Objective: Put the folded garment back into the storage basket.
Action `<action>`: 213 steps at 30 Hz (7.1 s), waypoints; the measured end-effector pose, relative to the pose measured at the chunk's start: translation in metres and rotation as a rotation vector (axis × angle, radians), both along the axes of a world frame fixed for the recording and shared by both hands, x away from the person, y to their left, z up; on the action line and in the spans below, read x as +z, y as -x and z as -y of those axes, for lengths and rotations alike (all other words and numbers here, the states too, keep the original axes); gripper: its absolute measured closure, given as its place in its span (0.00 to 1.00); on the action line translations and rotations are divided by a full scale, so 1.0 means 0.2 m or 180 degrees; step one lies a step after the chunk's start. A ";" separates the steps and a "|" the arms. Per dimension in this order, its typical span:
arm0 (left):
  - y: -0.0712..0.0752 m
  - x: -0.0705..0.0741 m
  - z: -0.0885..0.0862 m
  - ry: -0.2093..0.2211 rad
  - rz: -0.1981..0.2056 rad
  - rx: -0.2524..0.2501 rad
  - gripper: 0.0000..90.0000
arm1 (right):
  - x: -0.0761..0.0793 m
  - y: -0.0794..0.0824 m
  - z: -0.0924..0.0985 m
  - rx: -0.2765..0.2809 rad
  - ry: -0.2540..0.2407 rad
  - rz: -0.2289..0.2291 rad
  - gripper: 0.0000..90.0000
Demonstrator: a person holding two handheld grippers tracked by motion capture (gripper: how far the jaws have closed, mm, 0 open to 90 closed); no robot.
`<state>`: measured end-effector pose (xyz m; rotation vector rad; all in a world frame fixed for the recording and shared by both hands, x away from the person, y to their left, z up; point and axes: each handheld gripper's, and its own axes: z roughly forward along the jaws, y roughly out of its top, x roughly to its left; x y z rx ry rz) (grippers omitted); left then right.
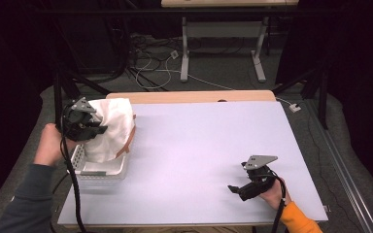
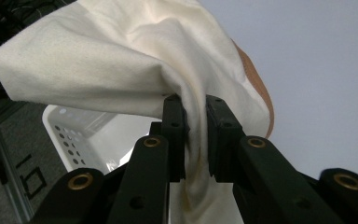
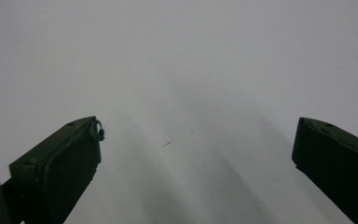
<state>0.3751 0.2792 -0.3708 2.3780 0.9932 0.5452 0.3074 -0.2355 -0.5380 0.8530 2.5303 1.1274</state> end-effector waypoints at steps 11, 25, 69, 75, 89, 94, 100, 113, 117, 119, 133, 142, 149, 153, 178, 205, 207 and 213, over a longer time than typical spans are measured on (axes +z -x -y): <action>-0.03 -0.04 -0.08 -0.0201 -0.0156 -0.0005 0.88 | 0.00 0.00 0.00 -0.0002 -0.0012 0.0020 0.01; -0.08 -0.16 -0.13 -0.0369 -0.0291 -0.0126 0.88 | 0.00 0.00 0.00 0.0004 -0.0016 0.0012 0.01; -0.24 -0.43 -0.14 -0.0304 -0.0610 -0.0123 0.87 | 0.00 0.00 0.00 -0.0030 -0.0017 0.0019 0.01; -0.26 -0.46 -0.14 -0.0313 -0.0627 -0.0108 0.87 | 0.00 0.00 0.00 -0.0026 -0.0005 0.0041 0.01; -0.31 -0.53 -0.16 -0.0310 -0.0743 0.0036 0.87 | 0.00 0.00 0.00 -0.0029 0.0006 0.0047 0.01; -0.34 -0.56 -0.17 -0.0376 -0.0776 0.0145 0.86 | 0.00 0.00 0.00 -0.0023 0.0017 0.0046 0.01; -0.36 -0.60 -0.17 -0.0437 -0.0856 0.0243 0.85 | 0.00 0.00 0.00 -0.0017 0.0017 0.0060 0.01; -0.41 -0.66 -0.19 -0.0542 -0.1033 0.0563 0.82 | 0.00 0.00 0.00 -0.0026 0.0016 0.0055 0.01; -0.42 -0.67 -0.20 -0.0527 -0.1015 0.0630 0.81 | 0.00 0.00 0.00 -0.0029 0.0016 0.0057 0.01; -0.43 -0.68 -0.21 -0.0554 -0.1024 0.0649 0.80 | 0.01 0.00 0.00 -0.0034 0.0019 0.0058 0.01; -0.39 -0.62 -0.23 -0.0519 -0.0867 0.0740 0.40 | 0.01 0.00 0.00 -0.0038 0.0028 0.0064 0.01; -0.31 -0.51 -0.21 -0.0324 -0.0590 0.0621 0.25 | 0.01 0.00 0.00 -0.0026 0.0026 0.0056 0.01; -0.25 -0.46 -0.17 -0.0181 -0.0525 0.0498 0.16 | 0.01 0.00 0.00 -0.0023 0.0018 0.0060 0.01; -0.21 -0.41 -0.08 -0.0115 -0.0469 0.0345 0.14 | 0.01 0.00 0.00 -0.0028 0.0011 0.0057 0.01; 0.03 -0.42 0.28 -0.0128 -0.0377 -0.0185 0.03 | 0.01 0.00 0.00 -0.0020 0.0015 0.0063 0.01; 0.24 -0.56 0.53 0.0009 -0.0351 -0.0653 0.00 | 0.01 0.00 0.00 -0.0002 -0.0019 0.0052 0.01; 0.25 -0.58 0.54 0.0021 -0.0356 -0.0668 0.00 | 0.01 0.00 0.00 -0.0001 -0.0020 0.0055 0.01; 0.28 -0.63 0.55 0.0099 -0.0297 -0.0633 0.00 | 0.01 0.00 0.00 -0.0012 -0.0021 0.0059 0.01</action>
